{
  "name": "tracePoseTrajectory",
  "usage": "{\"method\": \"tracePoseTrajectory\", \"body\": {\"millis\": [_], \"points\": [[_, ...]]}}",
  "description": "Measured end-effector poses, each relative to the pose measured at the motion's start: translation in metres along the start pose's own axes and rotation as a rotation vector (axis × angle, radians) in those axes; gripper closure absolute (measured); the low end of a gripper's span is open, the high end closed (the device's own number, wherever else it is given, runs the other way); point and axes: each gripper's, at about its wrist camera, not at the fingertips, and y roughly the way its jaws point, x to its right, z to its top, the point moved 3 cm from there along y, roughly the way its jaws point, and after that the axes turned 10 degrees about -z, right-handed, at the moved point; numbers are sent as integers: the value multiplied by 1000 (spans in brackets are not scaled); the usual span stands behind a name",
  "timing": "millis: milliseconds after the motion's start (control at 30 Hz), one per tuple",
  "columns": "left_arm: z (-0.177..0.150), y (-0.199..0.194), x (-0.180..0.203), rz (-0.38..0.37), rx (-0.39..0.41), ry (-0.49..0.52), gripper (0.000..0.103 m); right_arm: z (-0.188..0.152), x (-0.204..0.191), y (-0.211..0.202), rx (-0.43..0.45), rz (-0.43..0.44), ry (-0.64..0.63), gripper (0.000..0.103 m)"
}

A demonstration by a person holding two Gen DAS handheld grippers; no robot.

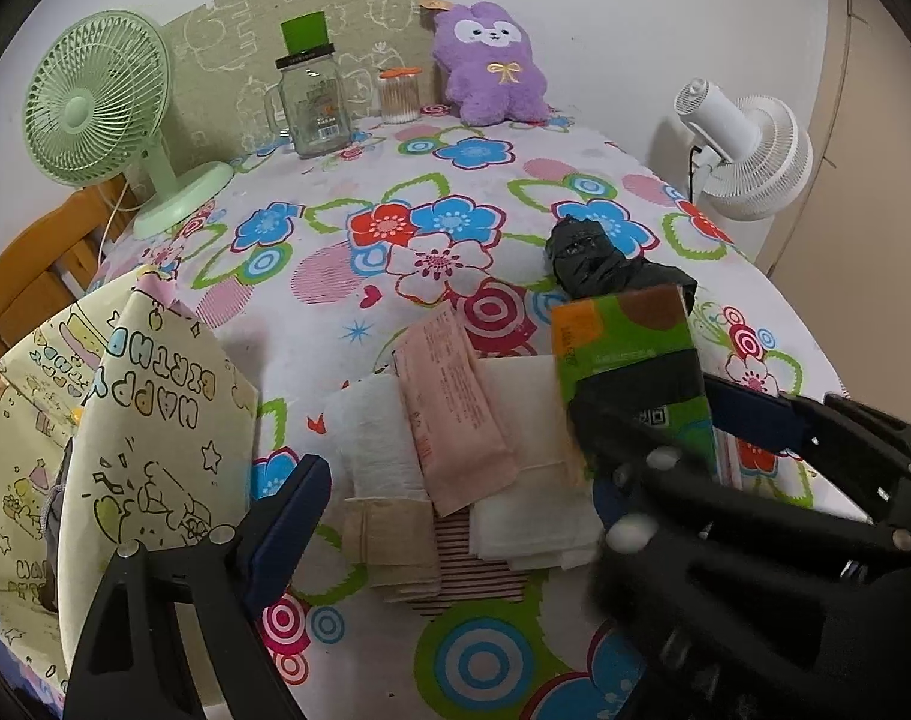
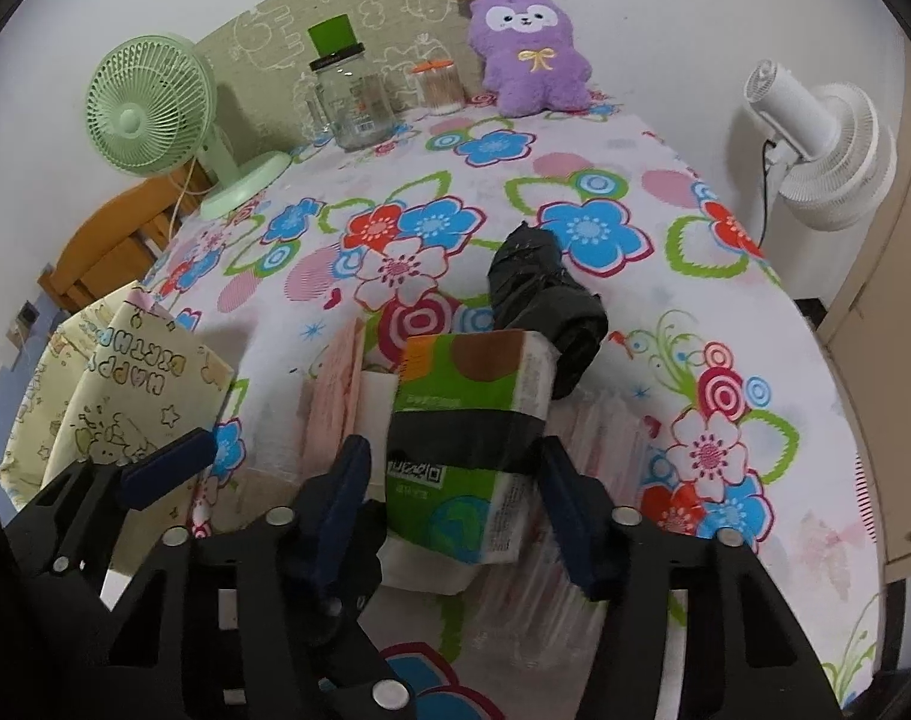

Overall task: Organize soft objects
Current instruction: 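Grasp the green tissue pack with the right gripper while the left gripper grasps the pink packet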

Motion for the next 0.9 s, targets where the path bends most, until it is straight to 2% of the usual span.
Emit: {"method": "tracePoseTrajectory", "body": {"millis": [167,333,400,667,867,900], "points": [[4,-2,1,-15,11,-2,12,4,4,-3,10,-3,-7,64],[9,-4,1,-22,24,-3,14,8,6,-8,32,-17,-21,67],[12,-4,-1,-12,29,-11,18,11,8,-10,46,-31,-16,68],[19,13,-8,-18,-3,-57,23,21,19,-12,79,-64,-3,68],[21,27,-10,-38,-31,-85,35,22,22,-4,57,-65,3,68],[21,27,-10,-37,-26,-84,41,22,22,-3,55,-65,5,68]]}}
